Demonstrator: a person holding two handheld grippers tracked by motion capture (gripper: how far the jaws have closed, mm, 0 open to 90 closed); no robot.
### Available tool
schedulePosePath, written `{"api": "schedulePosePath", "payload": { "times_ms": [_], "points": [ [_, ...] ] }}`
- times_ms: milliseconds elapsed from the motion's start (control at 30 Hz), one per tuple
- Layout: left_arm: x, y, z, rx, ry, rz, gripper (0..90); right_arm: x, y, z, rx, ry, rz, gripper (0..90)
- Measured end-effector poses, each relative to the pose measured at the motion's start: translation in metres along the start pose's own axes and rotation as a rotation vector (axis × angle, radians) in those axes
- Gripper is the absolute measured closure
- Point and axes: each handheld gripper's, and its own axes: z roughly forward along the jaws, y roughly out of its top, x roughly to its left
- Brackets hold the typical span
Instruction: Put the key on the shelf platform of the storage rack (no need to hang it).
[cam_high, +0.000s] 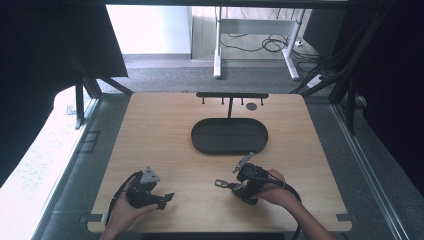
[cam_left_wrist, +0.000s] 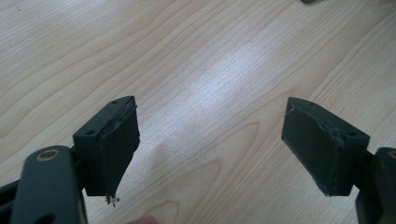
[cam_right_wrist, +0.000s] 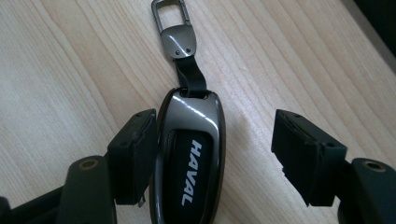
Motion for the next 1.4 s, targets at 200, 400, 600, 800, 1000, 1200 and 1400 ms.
{"api": "schedulePosePath", "payload": {
  "times_ms": [200,400,600,800,1000,1200,1400],
  "points": [
    [-0.001,0.0,0.001,0.005,-0.003,0.003,19.5,0.003,-0.002,0.004,0.014,0.011,-0.009,32.4],
    [-0.001,0.0,0.002,0.008,-0.003,0.004,19.5,0.004,-0.002,0.01,0.039,0.017,-0.008,33.1],
    [-0.001,0.0,0.003,0.012,-0.006,0.005,19.4,0.004,-0.003,0.015,0.057,0.026,-0.008,35.9],
    [-0.001,0.0,0.004,0.011,-0.005,0.003,19.5,0.003,-0.003,0.016,0.06,0.056,0.005,42.2],
    [-0.002,0.0,0.005,0.014,-0.008,0.008,19.4,0.0,-0.003,0.015,0.072,0.054,0.018,48.7],
    [-0.002,0.0,0.005,0.014,-0.008,0.006,19.4,-0.001,0.0,0.015,0.09,0.058,0.025,49.1],
    [-0.001,0.0,0.005,0.015,-0.005,0.004,19.4,-0.004,0.0,0.015,0.084,0.068,0.022,49.2]
  ]
}}
